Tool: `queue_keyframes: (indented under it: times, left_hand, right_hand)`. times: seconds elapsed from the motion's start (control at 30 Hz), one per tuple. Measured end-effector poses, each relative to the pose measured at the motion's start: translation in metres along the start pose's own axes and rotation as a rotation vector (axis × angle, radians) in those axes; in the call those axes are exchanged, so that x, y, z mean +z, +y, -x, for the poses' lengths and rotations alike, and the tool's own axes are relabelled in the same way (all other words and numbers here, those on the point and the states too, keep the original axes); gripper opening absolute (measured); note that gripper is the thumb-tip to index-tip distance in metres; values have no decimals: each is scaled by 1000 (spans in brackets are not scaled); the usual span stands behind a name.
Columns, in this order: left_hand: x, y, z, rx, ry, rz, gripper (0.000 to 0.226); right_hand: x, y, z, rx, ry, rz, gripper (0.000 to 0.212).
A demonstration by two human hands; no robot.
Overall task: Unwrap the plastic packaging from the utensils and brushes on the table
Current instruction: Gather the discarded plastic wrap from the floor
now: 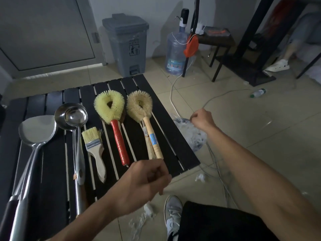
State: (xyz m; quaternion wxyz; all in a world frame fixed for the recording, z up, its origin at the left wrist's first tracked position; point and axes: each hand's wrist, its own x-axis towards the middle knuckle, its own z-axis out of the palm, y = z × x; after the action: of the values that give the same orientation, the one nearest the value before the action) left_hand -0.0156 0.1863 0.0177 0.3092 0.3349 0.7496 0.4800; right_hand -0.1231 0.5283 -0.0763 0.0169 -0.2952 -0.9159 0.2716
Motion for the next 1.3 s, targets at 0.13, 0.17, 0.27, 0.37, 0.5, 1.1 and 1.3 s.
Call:
queue_keyframes:
  times: [0.13,0.17,0.27,0.37,0.5,1.1,1.3]
  left_hand:
    - [22,-3,6,-59,-61,8,16]
    - [28,-7,7,-82,-89,-3,16]
    - [44,-21,17,-164,-178,-67,15]
    - [61,-43,33,-273,-288,-149,20]
    - [79,-79,56,-388,-394,-292,21]
    - [147,-189,-18,-629,-256,-305,31]
    - [190,-222,-70,-632,-203,-271,30]
  right_hand:
    - [-14,-7,46,-27,-56,108,21]
    - [-15,-7,60,-20,-78,160,18]
    - [-7,-5,99,4,-245,294,23]
    - [-8,2,125,27,-395,415,20]
    - [-23,25,142,145,-389,386,12]
    - [99,151,174,196,-670,444,52]
    - [141,197,156,277,-644,414,51]
